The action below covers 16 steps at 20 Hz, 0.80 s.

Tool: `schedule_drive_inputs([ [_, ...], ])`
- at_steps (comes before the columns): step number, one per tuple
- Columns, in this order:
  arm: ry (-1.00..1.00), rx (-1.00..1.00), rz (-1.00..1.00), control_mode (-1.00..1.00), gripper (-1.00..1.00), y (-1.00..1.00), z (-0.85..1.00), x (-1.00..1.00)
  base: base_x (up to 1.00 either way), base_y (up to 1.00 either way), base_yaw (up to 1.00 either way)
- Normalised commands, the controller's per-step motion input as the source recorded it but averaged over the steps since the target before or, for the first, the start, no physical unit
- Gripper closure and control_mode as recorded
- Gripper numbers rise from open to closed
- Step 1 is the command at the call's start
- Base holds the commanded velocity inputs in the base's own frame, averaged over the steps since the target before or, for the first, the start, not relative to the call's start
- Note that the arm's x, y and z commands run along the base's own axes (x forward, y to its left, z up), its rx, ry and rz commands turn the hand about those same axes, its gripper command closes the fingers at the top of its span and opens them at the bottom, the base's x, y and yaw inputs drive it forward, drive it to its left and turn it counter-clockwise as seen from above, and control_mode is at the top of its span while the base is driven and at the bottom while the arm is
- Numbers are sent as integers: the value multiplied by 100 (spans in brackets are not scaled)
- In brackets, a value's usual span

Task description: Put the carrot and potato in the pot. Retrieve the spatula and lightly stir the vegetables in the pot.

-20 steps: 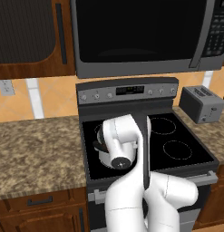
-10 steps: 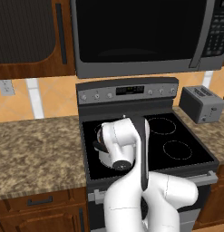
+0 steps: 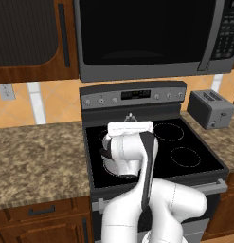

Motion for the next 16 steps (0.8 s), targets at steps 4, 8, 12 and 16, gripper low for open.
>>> schedule_drive_inputs([
  [4, -22, 0, 0, -100, 100, 0, -32, -3, 0, 0, 0],
  [8, -27, 0, 0, -100, 100, 0, -38, -19, 0, 0, 0],
  [12, -6, 0, 0, -100, 100, 11, -92, -53, 0, 0, 0],
  [16, 2, 6, 0, -100, 100, 32, -36, -87, 0, 0, 0],
])
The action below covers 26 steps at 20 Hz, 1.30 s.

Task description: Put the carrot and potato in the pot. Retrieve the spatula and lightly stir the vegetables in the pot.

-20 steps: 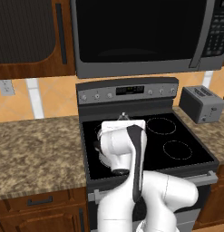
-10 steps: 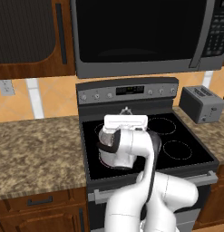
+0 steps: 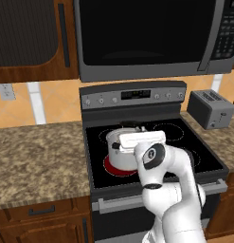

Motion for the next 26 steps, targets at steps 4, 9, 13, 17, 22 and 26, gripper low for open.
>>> schedule_drive_inputs([
  [4, 13, 15, -7, -100, 100, 55, 4, -74, 0, 0, 0],
  [9, 20, 17, -14, -100, 100, 75, 34, -54, 0, 0, 0],
  [13, 21, 20, -16, -100, 100, 58, 46, -35, 0, 0, 0],
  [17, 19, 18, -20, -100, 100, 13, 41, 0, 0, 0, 0],
  [22, 16, 17, -22, -100, 100, 15, 30, -3, 0, 0, 0],
  [26, 18, 21, -25, -100, 100, 34, 27, -40, 0, 0, 0],
])
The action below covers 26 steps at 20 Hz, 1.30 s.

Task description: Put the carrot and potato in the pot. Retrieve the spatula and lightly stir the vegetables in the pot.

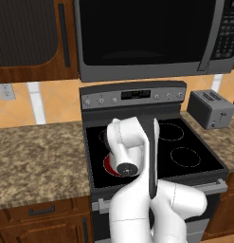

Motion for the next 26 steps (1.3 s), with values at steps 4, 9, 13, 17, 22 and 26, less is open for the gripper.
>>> schedule_drive_inputs([
  [4, 19, 22, -30, -100, 100, 37, 41, -41, 0, 0, 0],
  [9, 19, 24, -32, -100, 100, 53, 43, -26, 0, 0, 0],
  [13, 17, 26, -31, -100, 100, 55, 50, -32, 0, 0, 0],
  [17, 20, 21, -34, -100, 100, 81, 63, -23, 0, 0, 0],
  [22, 22, 24, -33, -100, 100, 62, 44, -37, 0, 0, 0],
  [26, 35, 22, -27, -100, 100, 10, 54, -84, 0, 0, 0],
])
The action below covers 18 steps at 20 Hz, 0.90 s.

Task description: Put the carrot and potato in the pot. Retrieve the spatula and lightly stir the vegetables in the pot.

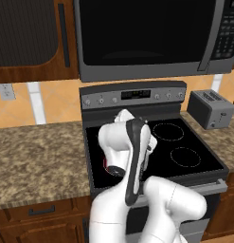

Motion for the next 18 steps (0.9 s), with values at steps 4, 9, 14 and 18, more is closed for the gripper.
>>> schedule_drive_inputs([
  [4, 54, 18, -4, -100, 100, -14, 39, -100, 0, 0, 0],
  [9, 67, 8, 0, -100, 100, 0, 20, -84, 0, 0, 0],
  [14, 89, 18, 12, -100, 100, 22, 22, -15, 0, 0, 0],
  [18, 76, 13, 26, -100, 100, 62, 61, 0, 0, 0, 0],
])
